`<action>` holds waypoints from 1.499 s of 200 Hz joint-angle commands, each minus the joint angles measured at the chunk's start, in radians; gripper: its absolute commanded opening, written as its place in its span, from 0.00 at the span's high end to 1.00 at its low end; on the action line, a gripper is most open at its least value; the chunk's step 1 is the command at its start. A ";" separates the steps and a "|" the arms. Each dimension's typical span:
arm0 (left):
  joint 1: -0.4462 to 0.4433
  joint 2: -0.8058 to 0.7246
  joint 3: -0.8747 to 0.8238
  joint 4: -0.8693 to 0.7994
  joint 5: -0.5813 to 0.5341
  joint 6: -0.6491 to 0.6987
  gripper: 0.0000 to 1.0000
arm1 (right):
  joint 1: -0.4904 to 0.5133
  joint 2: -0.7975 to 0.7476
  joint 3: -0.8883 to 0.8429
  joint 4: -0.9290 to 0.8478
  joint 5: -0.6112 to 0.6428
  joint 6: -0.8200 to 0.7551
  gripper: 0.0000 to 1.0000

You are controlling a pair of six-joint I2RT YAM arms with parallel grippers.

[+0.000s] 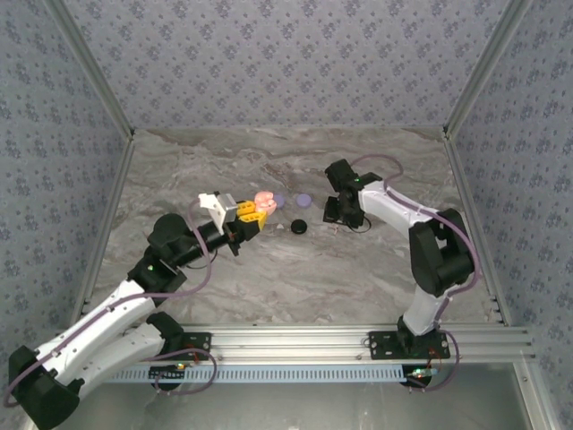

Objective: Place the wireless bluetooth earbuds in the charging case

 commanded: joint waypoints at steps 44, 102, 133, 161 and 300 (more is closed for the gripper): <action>-0.004 -0.050 0.003 -0.024 0.005 0.022 1.00 | -0.014 0.124 0.082 -0.017 0.032 0.001 0.53; -0.004 -0.066 -0.001 -0.042 0.000 0.025 1.00 | -0.020 0.185 0.095 -0.009 0.017 0.001 0.55; -0.004 -0.073 -0.002 -0.060 -0.004 0.029 1.00 | -0.019 0.201 0.088 -0.003 0.006 0.001 0.57; -0.005 -0.074 -0.003 -0.065 -0.001 0.027 1.00 | -0.020 0.215 0.085 0.005 0.001 0.002 0.59; -0.005 -0.079 -0.006 -0.082 -0.015 0.023 1.00 | -0.001 0.223 0.087 -0.032 0.013 -0.055 0.76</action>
